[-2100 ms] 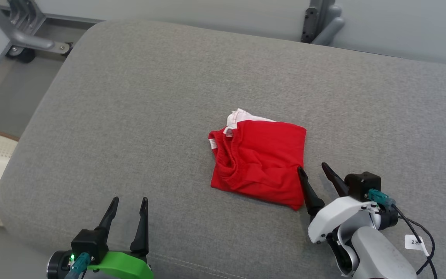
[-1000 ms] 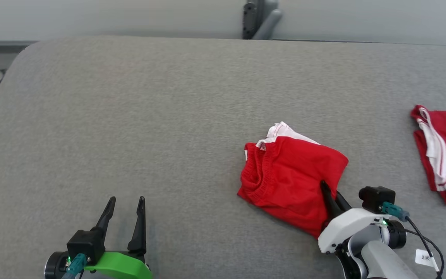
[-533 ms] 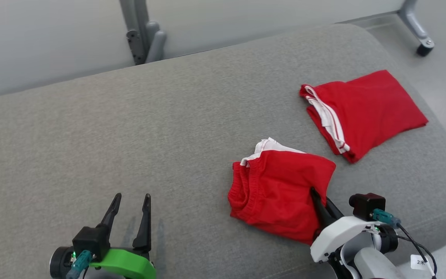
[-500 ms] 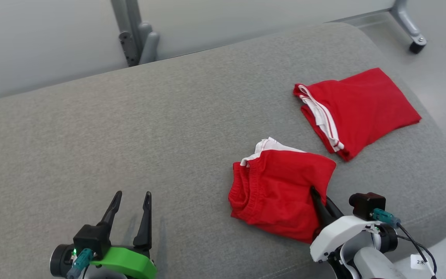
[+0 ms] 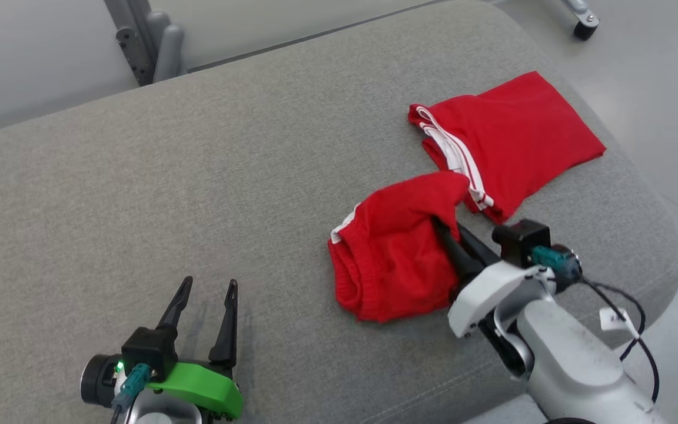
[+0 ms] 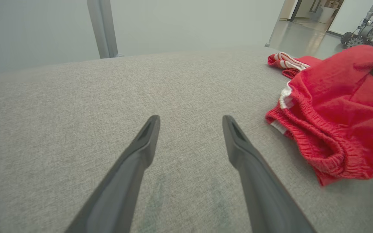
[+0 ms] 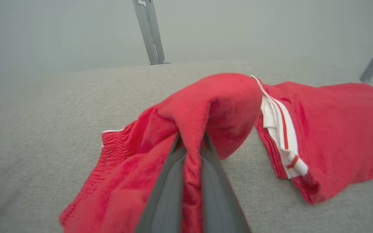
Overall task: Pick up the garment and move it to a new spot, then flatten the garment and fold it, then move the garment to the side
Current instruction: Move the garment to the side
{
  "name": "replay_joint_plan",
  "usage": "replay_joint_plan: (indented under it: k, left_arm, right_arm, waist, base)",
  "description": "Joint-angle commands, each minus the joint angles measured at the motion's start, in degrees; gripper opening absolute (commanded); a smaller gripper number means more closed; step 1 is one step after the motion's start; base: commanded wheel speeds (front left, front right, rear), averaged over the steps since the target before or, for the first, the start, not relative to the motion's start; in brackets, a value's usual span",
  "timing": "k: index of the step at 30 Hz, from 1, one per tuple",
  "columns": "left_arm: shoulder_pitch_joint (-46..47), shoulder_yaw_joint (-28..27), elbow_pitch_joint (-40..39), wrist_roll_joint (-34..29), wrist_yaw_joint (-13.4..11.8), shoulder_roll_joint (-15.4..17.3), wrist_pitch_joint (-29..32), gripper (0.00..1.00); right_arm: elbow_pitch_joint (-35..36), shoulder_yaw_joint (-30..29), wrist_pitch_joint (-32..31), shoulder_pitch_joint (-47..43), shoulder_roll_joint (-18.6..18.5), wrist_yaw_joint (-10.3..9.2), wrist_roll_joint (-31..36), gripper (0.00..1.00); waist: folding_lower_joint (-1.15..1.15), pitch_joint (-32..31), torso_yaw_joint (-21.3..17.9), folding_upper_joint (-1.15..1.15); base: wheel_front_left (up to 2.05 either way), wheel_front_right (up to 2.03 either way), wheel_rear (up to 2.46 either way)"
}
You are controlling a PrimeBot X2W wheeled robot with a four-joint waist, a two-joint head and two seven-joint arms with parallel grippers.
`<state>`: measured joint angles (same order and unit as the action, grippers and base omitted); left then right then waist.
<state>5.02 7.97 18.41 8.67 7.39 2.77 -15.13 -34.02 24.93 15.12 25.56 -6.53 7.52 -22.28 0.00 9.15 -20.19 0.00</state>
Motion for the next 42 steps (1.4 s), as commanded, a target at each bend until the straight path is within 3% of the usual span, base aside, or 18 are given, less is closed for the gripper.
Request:
replay_joint_plan:
  k: [1, 9, 15, 22, 23, 24, 25, 31, 34, 37, 42]
  left_arm:
    - [1.2, 0.1, 0.0, -0.6, 0.1, 0.3, 0.1, 1.00]
    - [3.1, 2.0, -0.5, -0.1, 0.1, 0.3, 0.1, 1.00]
    - [4.5, 3.2, -0.8, 0.2, 0.1, 0.6, 0.1, 1.00]
    - [5.4, 3.3, -1.0, 0.4, 0.1, 0.7, 0.1, 1.00]
    - [5.4, 3.2, -1.0, 0.4, 0.1, 0.7, 0.1, 1.00]
    - [5.4, 3.2, -1.1, 0.4, 0.1, 0.8, 0.1, 1.00]
    - [5.4, 3.0, -1.1, 0.4, 0.1, 0.8, 0.1, 1.00]
    - [5.0, 2.3, -1.0, 0.3, 0.1, 1.1, 0.1, 1.00]
    - [4.9, 1.4, -0.8, 0.0, 0.1, 0.9, 0.1, 1.00]
    - [4.5, 0.2, -1.0, -0.3, 0.1, 0.8, 0.1, 1.00]
    - [3.4, -2.0, -1.1, -0.7, 0.1, 0.6, 0.1, 1.00]
  right_arm:
    - [-0.9, 1.3, -0.5, 2.9, -1.5, -0.08, 0.2, 0.00]
    - [-8.8, 9.7, -4.7, 18.3, -12.2, -0.08, -0.6, 0.00]
    - [-14.4, 14.2, -7.5, 24.7, -21.1, -0.09, -3.3, 0.00]
    - [-20.7, 13.7, -6.5, 28.4, -28.7, -0.09, -4.6, 0.00]
    - [-22.1, 12.9, -6.1, 28.7, -29.3, -0.09, -5.1, 0.05]
    - [-23.8, 12.0, -5.7, 29.1, -30.0, -0.09, -5.0, 0.62]
    - [-25.5, 11.2, -5.0, 29.7, -30.6, -0.09, -4.7, 1.00]
    - [-34.8, 4.6, -1.3, 31.6, -28.8, -0.09, -3.2, 1.00]
    - [-36.3, 0.4, 0.0, 31.5, -26.7, -0.09, -1.7, 1.00]
    - [-29.7, -5.3, 0.1, 28.6, -24.5, -0.09, 0.4, 1.00]
    - [-15.8, -14.1, 0.0, 18.0, -17.7, -0.09, 4.9, 1.00]
  waist:
    - [0.00, 2.2, 2.7, 0.00]
    - [0.00, 5.3, 9.5, 0.00]
    - [0.00, 8.2, 14.1, 0.00]
    - [0.00, 9.9, 17.4, 0.00]
    - [0.00, 10.0, 17.7, 0.00]
    - [0.00, 10.1, 18.0, 0.00]
    - [0.00, 10.2, 18.2, 0.00]
    - [0.00, 9.7, 18.3, 0.00]
    - [0.00, 8.8, 17.9, 0.00]
    - [0.00, 7.8, 17.4, 0.00]
    - [0.00, 5.2, 17.1, 0.00]
  base:
    - [0.00, 0.00, 0.00]
    - [0.00, 0.00, 0.00]
    - [0.00, 0.00, 0.00]
    - [0.00, 0.00, 0.00]
    - [0.00, 0.00, 0.00]
    - [0.00, 0.00, 0.00]
    - [0.00, 0.00, 0.00]
    - [0.00, 0.00, 0.00]
    - [0.00, 0.00, 0.00]
    - [0.00, 0.00, 0.00]
    - [0.00, 0.00, 0.00]
